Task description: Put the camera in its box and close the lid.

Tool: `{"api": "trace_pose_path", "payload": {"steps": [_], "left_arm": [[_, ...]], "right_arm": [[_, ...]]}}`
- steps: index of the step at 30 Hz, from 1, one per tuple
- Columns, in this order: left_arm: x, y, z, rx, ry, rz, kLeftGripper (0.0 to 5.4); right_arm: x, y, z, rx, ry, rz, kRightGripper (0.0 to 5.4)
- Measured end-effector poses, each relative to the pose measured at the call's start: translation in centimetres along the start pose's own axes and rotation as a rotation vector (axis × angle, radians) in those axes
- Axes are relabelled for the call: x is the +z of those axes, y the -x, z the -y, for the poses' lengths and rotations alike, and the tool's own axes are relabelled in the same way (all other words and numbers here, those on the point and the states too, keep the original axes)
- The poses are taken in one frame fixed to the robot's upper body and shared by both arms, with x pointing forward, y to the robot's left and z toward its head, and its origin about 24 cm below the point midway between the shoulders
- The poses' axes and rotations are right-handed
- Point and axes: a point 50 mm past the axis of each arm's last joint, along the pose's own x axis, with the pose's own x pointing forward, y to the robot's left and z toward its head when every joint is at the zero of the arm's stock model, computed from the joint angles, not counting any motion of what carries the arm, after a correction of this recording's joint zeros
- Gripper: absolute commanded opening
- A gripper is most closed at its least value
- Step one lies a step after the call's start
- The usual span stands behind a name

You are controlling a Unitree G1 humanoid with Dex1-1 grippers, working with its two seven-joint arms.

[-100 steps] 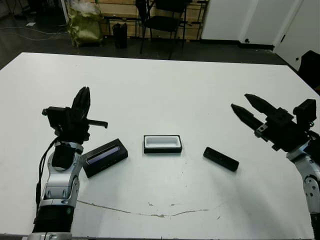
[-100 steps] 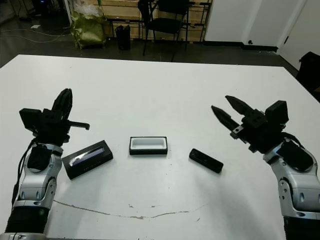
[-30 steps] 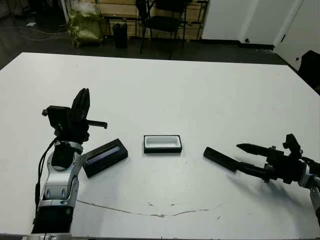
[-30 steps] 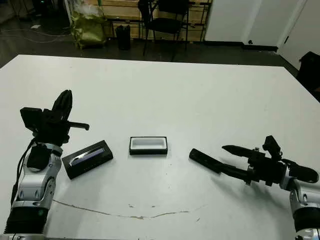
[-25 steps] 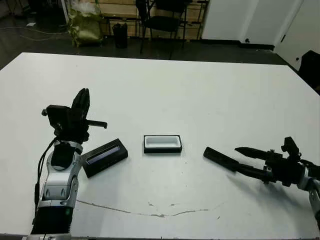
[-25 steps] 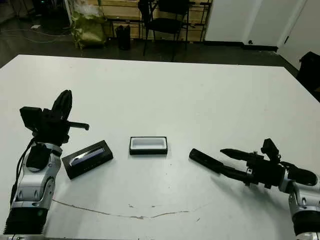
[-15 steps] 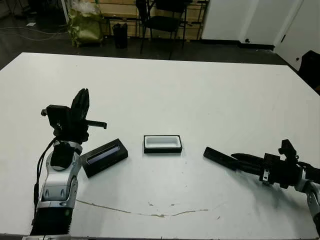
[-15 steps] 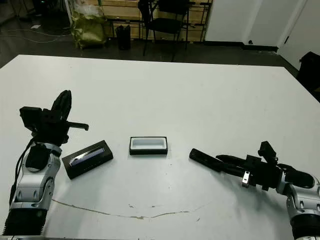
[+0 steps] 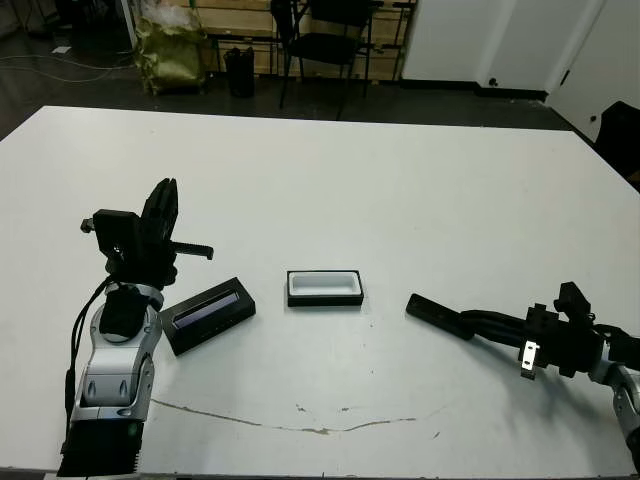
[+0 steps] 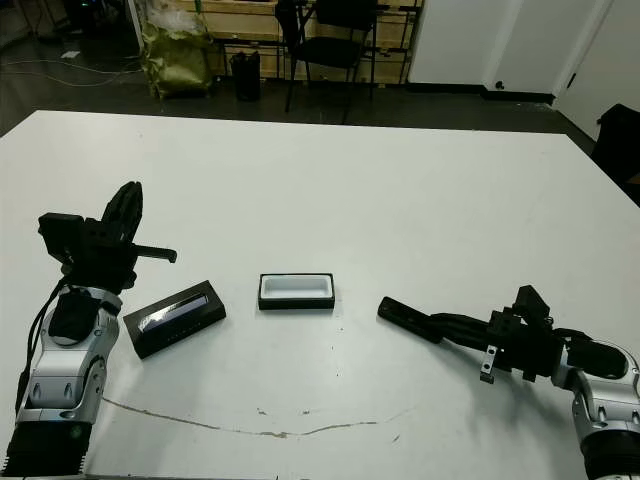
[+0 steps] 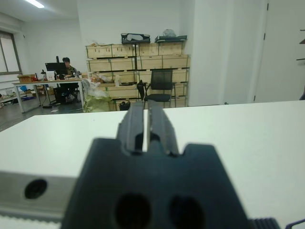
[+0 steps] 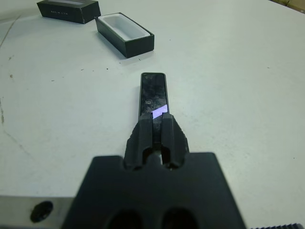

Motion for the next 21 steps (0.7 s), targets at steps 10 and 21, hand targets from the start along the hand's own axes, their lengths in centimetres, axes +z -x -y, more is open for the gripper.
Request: {"api": "trace_pose_path", "payload": {"steps": [10, 21], "left_arm": [[-0.1, 0.0, 0.1, -0.003, 0.002, 0.007, 0.0], [-0.1, 0.0, 0.2, -0.005, 0.002, 0.004, 0.0]], "right_arm": [[-0.7, -0.1, 0.1, -0.15, -0.07, 0.075, 0.01], [0.4, 0.5, 0.4, -0.056, -0.139, 0.156, 0.77]]}}
